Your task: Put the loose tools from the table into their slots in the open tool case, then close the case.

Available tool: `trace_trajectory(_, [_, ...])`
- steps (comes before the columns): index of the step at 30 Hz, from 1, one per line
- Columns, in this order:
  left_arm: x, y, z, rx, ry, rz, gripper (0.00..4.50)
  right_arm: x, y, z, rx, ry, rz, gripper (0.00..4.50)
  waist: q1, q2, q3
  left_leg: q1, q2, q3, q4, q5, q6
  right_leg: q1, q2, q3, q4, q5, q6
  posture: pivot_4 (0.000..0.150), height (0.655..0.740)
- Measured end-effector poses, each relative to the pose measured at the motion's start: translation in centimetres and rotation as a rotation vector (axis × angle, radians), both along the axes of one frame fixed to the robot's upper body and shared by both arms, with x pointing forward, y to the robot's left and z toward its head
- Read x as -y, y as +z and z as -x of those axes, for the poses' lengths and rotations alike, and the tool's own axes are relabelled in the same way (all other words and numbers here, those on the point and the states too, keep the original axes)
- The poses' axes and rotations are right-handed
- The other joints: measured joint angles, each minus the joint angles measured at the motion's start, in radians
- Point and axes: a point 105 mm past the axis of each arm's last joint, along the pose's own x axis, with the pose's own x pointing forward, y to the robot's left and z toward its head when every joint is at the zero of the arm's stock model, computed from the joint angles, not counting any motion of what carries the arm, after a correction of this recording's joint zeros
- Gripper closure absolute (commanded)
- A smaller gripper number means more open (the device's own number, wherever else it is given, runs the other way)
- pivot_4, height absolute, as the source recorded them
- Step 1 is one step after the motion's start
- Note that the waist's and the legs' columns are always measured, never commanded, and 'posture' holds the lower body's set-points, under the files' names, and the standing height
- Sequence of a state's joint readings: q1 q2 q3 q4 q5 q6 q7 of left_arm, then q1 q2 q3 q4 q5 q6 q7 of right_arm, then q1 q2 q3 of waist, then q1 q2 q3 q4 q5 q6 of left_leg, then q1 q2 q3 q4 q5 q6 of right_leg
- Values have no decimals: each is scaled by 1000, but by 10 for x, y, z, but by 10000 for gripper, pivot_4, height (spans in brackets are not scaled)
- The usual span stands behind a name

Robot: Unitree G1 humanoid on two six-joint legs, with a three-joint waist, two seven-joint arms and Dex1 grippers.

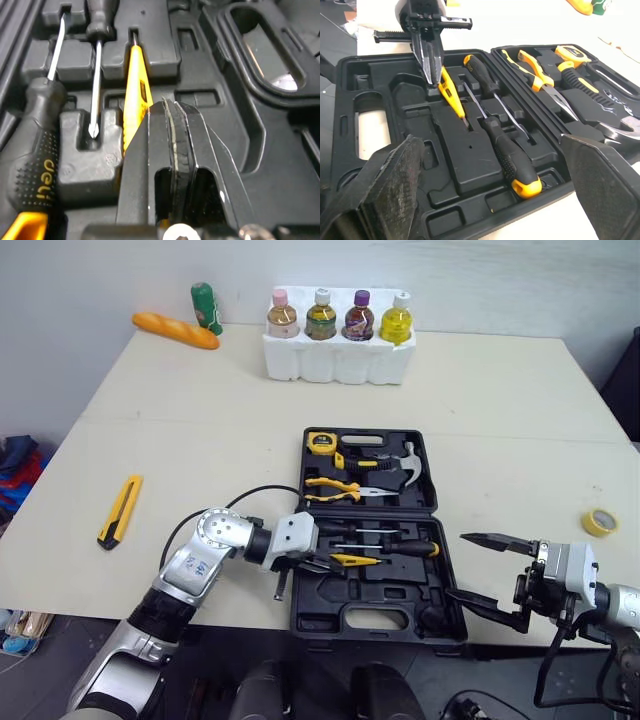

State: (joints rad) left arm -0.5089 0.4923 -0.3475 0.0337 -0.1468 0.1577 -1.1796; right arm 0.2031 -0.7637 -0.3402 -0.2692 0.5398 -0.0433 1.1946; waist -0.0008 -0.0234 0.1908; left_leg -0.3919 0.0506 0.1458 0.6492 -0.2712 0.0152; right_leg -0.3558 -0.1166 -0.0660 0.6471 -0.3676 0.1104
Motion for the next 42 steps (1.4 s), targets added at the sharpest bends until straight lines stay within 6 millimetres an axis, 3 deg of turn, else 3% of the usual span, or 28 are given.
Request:
trace_trajectory(4, [6,-2,-6,75,0,-27,43991,1,0,1,0,-13,-1,0,4,1,-2,4,0,0,0,-1,1,5,-1,0,-1,0,0,1500,7400])
trace_trajectory(13, [9,-6,-14,19,101,9,43991,-4,0,2,5,-23,-17,0,4,5,-4,8,-3,-4,0,-4,4,14,-13,-9,-4,0,0,1500,7400])
trace_trajectory(26, [8,-13,-9,98,73,-44,43991,-2,-2,-2,7,-57,-33,0,0,16,-21,15,-3,-4,-5,-8,9,21,-13,-10,-10,0,0,1500,7400])
trace_trajectory(31, [9,-2,-20,160,103,15,43991,7,1,-11,30,-89,-24,0,1,17,-19,16,-3,-4,-5,-8,9,22,-13,-9,-10,1,0,1500,7400])
trace_trajectory(33, [6,26,-33,254,148,105,43991,19,8,-15,50,-127,-1,0,3,16,-18,9,-3,-5,-4,-8,9,15,-13,-10,-10,1,0,1500,7400])
trace_trajectory(35, [-5,53,-43,286,210,200,41456,31,16,-17,70,-172,15,0,2,16,-18,5,-2,-5,-4,-6,6,12,-13,-11,-10,1,1,1500,7400])
trace_trajectory(37, [-35,76,-49,300,293,274,35586,55,24,-18,88,-251,47,0,-5,16,-18,6,-2,-3,-3,-4,4,12,-12,-12,-10,1,1,1500,7400])
trace_trajectory(40, [-107,68,-56,293,470,166,22594,99,33,-17,121,-405,72,0,-21,15,-17,7,-2,-2,-5,-5,4,12,-11,-14,-12,1,1,1500,7400])
trace_trajectory(42, [-134,62,-58,273,559,149,13930,110,35,-16,132,-452,64,0,-23,12,-14,7,-2,-2,-5,-7,8,12,-12,-14,-12,1,1,1500,7400])
